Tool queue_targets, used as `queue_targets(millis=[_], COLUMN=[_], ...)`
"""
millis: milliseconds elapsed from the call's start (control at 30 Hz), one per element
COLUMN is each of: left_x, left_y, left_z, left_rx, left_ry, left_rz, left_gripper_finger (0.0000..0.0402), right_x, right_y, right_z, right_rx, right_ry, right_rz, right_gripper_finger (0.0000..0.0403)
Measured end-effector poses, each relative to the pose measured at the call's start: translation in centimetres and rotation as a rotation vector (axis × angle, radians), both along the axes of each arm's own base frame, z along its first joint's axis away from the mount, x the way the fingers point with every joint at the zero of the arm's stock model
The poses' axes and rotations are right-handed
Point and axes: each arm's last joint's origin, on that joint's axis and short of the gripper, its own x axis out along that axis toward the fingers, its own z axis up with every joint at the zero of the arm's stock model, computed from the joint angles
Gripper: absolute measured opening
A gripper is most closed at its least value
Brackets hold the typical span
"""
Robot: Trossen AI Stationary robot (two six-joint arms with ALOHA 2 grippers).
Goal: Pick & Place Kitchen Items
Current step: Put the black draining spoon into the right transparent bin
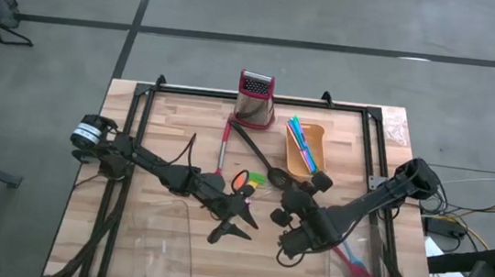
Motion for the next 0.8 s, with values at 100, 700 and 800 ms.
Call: queue_targets(millis=[100,700,800], left_x=[0.00,0.00,0.00], left_y=[0.00,0.00,0.00], left_z=[0.00,0.00,0.01], left_rx=[-0.003,-0.003,-0.003], left_ry=[0.002,0.001,0.001], left_rz=[0.001,0.001,0.001], left_gripper_finger=[0.0171,0.0171,0.0171], right_x=[0.00,0.13,0.13], right_y=[0.02,0.10,0.10], right_z=[0.00,-0.03,-0.03], right_rx=[0.001,0.004,0.004], right_ry=[-0.001,-0.006,-0.006], right_rz=[0.000,0.007,0.007], right_gripper_finger=[0.0082,0.0049,0.0056])
